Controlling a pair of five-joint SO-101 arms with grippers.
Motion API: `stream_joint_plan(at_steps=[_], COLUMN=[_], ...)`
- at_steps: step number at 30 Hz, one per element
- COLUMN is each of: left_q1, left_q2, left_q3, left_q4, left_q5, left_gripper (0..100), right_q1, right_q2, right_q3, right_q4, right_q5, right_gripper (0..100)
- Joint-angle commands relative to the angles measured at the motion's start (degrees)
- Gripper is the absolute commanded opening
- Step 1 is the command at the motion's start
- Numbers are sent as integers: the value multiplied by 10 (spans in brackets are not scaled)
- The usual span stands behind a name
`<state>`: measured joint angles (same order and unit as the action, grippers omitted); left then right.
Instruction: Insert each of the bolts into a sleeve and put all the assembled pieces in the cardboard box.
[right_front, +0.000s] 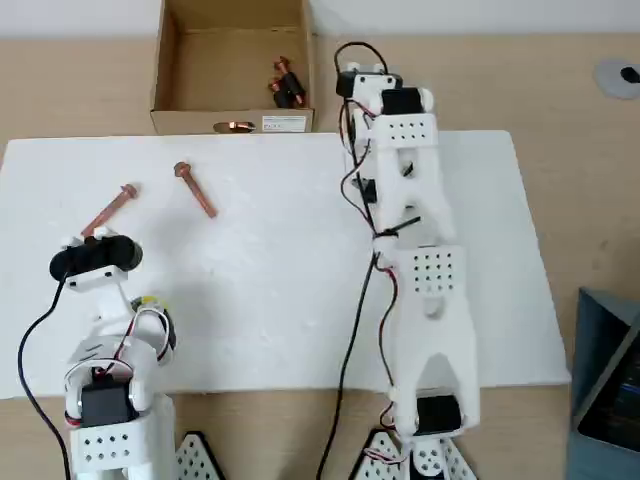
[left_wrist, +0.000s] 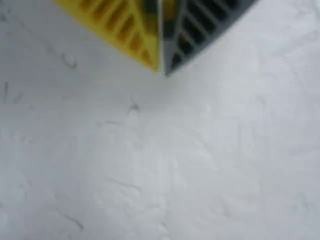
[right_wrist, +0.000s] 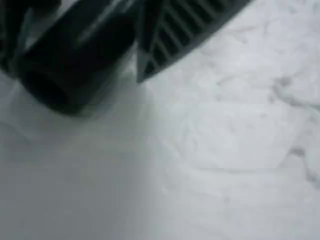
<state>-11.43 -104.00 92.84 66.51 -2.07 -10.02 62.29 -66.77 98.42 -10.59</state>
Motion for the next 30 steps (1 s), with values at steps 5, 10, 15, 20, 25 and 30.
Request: stream_joint_plan(at_steps=[5, 10, 15, 20, 25, 30], left_q1=[-3, -3, -3, -3, -3, -3], left_q2=[-4, -4, -4, -4, -4, -4], left_q3=[-4, -4, -4, -4, -4, -4], left_q4=[-4, -4, -4, -4, -4, -4], left_q5=[0, 0, 0, 0, 0, -1], left_gripper=[3, 3, 3, 3, 3, 3], right_q1=[-24, -31, -36, -34, -33, -33], right_q2=[29, 35, 35, 31, -7, -92], right_q3=[-40, -36, -36, -39, -37, -36], right_q4=[3, 11, 22, 25, 40, 40], right_q5=[-3, -3, -3, -3, -3, -3], right_gripper=[140, 38, 37, 19, 10, 10])
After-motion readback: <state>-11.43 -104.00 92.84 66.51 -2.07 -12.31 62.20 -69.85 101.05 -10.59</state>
